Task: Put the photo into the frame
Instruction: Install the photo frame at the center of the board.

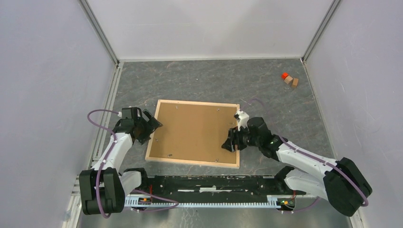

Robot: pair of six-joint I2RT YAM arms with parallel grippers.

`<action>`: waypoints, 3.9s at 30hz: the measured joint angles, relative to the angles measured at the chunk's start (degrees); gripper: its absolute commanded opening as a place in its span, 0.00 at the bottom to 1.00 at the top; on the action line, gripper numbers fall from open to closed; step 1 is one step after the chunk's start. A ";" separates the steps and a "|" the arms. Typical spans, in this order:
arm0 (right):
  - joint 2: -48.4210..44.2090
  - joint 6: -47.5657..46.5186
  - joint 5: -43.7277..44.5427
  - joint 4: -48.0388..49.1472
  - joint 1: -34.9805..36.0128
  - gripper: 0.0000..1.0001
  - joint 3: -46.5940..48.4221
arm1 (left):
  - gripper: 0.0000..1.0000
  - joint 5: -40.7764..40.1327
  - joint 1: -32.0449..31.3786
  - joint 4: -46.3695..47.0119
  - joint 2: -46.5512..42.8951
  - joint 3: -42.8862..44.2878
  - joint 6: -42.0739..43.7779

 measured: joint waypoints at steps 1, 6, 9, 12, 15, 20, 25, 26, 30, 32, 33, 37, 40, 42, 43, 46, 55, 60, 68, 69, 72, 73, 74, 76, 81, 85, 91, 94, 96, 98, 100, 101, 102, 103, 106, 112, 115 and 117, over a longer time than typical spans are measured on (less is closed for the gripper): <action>0.46 0.57 -0.61 1.03 1.90 0.63 -0.74 | 1.00 -0.33 0.00 -0.20 0.09 0.07 0.00; 2.69 3.63 -2.67 4.57 10.99 0.62 -4.55 | 1.00 -0.63 0.00 -0.39 0.83 0.46 0.00; 2.73 5.22 -2.38 6.19 13.46 0.60 -5.38 | 1.00 -0.66 0.00 -0.44 1.31 0.76 0.00; 2.86 6.49 -2.12 7.98 14.88 0.56 -5.57 | 1.00 -0.81 -0.02 -0.46 1.29 0.76 -0.02; 4.00 7.65 -1.77 10.14 16.44 0.54 -5.92 | 1.00 -0.90 -0.02 -0.48 1.22 0.76 -0.02; 4.85 8.70 -0.85 10.73 18.95 0.50 -5.97 | 1.00 -1.11 -0.24 -0.48 1.22 0.76 -0.02; 5.14 9.49 -0.52 11.54 20.48 0.48 -5.97 | 1.00 -1.09 -0.24 -0.48 1.22 0.76 0.00; 5.51 9.55 -0.50 11.96 20.65 0.48 -5.99 | 1.00 -1.09 -0.24 -0.48 1.22 0.76 -0.02; 7.56 10.27 -0.35 14.91 21.18 0.48 -6.08 | 1.00 -1.09 -0.24 -0.48 1.22 0.76 -0.02; 8.63 10.60 -0.11 16.50 21.27 0.48 -6.08 | 1.00 -1.09 -0.24 -0.48 1.22 0.76 -0.02; 9.11 10.69 0.15 17.20 21.31 0.48 -6.08 | 1.00 -1.09 -0.24 -0.48 1.22 0.76 0.00; 10.78 11.13 1.88 19.74 21.55 0.48 -6.08 | 1.00 -1.11 -0.24 -0.48 1.16 0.76 -0.02; 11.76 11.17 3.89 20.04 21.77 0.49 -6.10 | 1.00 -1.11 -0.24 -0.48 1.16 0.76 -0.02; 11.74 11.06 5.57 19.80 21.88 0.52 -6.08 | 1.00 -1.09 -0.24 -0.48 1.16 0.76 0.00; 11.69 11.08 6.03 19.61 21.88 0.54 -6.05 | 1.00 -1.09 -0.24 -0.48 1.16 0.76 -0.02; 10.16 10.73 7.74 17.86 21.99 0.63 -5.68 | 1.00 -1.09 -0.24 -0.48 1.16 0.76 -0.02; 2.36 5.14 23.28 -2.16 21.16 0.98 7.80 | 1.00 -1.07 -0.24 -0.46 1.16 0.76 -0.02; 4.85 8.17 35.36 -12.61 13.70 0.98 16.63 | 1.00 -1.03 -0.24 -0.44 1.20 0.76 0.00; 11.08 13.99 37.05 -12.48 3.13 0.92 15.39 | 1.00 -0.59 -0.22 -0.37 1.22 0.74 0.00; 12.61 13.27 36.81 -12.00 2.56 0.90 15.52 | 1.00 -0.55 -0.22 -0.35 1.22 0.74 -0.02; 18.80 7.93 35.52 -12.02 1.27 0.82 17.88 | 1.00 0.24 -0.22 0.04 1.18 0.59 -0.02; 20.87 5.77 35.17 -11.80 1.11 0.81 18.97 | 1.00 0.59 -0.20 0.61 1.18 0.39 -0.02; 22.27 3.89 34.91 -11.47 1.09 0.80 19.71 | 1.00 0.90 -0.15 1.20 1.16 0.22 -0.02; 23.65 0.59 34.77 -10.29 1.07 0.80 20.13 | 1.00 1.38 -0.15 1.92 1.16 0.04 -0.02; 26.05 -5.33 34.75 -9.31 0.83 0.75 21.86 | 1.00 2.49 -0.11 3.23 1.62 -0.22 -0.04; 30.14 -7.58 34.29 -8.24 0.79 0.70 24.15 | 1.00 4.00 -0.11 4.76 2.49 -0.22 -0.07; 32.57 -9.16 33.77 -8.00 0.79 0.67 24.83 | 1.00 6.54 -0.26 4.94 4.24 -0.98 -0.07; 32.57 -9.73 33.73 -7.78 0.52 0.64 24.79 | 1.00 6.75 -0.22 5.03 4.24 -0.98 -0.07; 32.54 -10.14 33.92 -7.54 0.52 0.59 24.68 | 1.00 6.82 -0.22 5.05 4.26 -0.98 -0.07; 32.44 -10.56 34.49 -7.34 0.39 0.56 24.44 | 1.00 6.88 -0.13 5.09 4.26 -1.03 -0.07; 32.24 -10.80 34.69 -6.60 0.28 0.53 23.91 | 1.00 6.99 0.04 5.11 4.28 -1.05 -0.07; 32.02 -10.99 34.86 -6.25 0.20 0.53 23.61 | 1.00 7.10 0.13 5.16 4.28 -1.07 -0.07; 31.91 -11.04 34.86 -6.05 0.15 0.53 23.41 | 1.00 7.21 0.17 5.20 4.28 -1.09 -0.07; 31.85 -11.06 34.80 -5.79 0.04 0.53 23.28 | 1.00 7.30 0.20 5.22 4.28 -1.09 -0.07; 31.85 -11.13 34.80 -5.53 0.04 0.55 23.15 | 1.00 7.63 0.44 5.31 4.28 -1.20 -0.07; 31.98 -11.28 34.60 -5.18 0.04 0.55 23.15 | 1.00 7.96 0.66 5.42 4.28 -1.27 -0.07; 31.95 -11.47 34.42 -4.70 0.04 0.55 22.86 | 1.00 8.02 0.74 5.49 4.28 -1.29 -0.07; 31.67 -11.80 34.16 -3.87 0.04 0.56 22.27 | 1.00 8.09 0.76 5.49 4.28 -1.31 -0.07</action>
